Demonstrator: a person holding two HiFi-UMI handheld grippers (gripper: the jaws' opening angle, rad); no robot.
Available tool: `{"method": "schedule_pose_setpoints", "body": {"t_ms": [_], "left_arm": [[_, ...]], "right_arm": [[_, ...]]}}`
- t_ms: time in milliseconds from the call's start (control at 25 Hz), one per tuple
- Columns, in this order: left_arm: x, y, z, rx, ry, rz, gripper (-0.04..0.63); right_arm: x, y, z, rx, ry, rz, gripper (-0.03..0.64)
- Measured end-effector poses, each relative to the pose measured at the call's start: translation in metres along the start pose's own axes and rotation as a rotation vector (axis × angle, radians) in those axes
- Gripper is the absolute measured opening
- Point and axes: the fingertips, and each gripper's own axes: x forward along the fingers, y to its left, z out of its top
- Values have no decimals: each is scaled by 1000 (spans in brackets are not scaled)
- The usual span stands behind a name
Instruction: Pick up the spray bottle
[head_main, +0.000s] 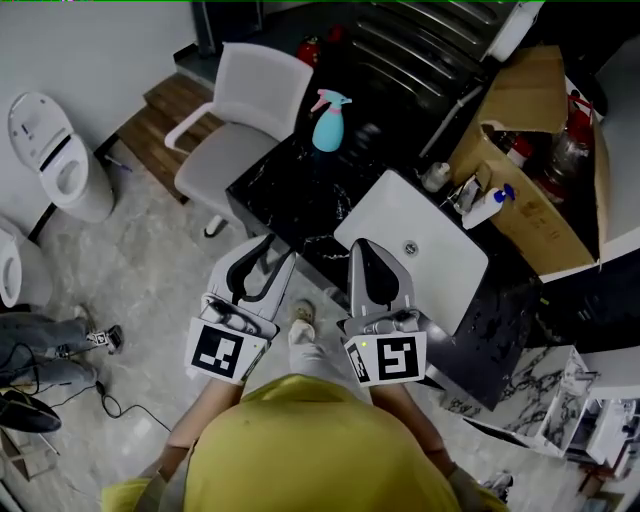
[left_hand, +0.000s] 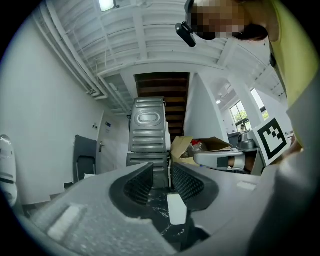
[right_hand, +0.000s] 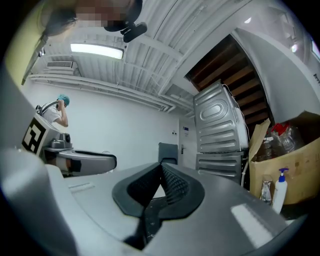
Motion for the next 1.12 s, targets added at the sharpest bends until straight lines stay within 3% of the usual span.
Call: {"method": "schedule_pose_setpoints", "body": {"t_ms": [280,480,800,1120], "left_arm": [[95,37,-18,-10,27,-7,129],[151,56,-33,22,42,-4,137],[199,74,-60,35,81,-14,166],[230,108,-93,25,97,-35,204]], "right_arm": [[80,-54,-26,-5,29,29,0],[120,-89,-53,47,57,39,0],[158,-116,-84,98,90,27,0],[183,-123,-98,52,125,-20,1]]}}
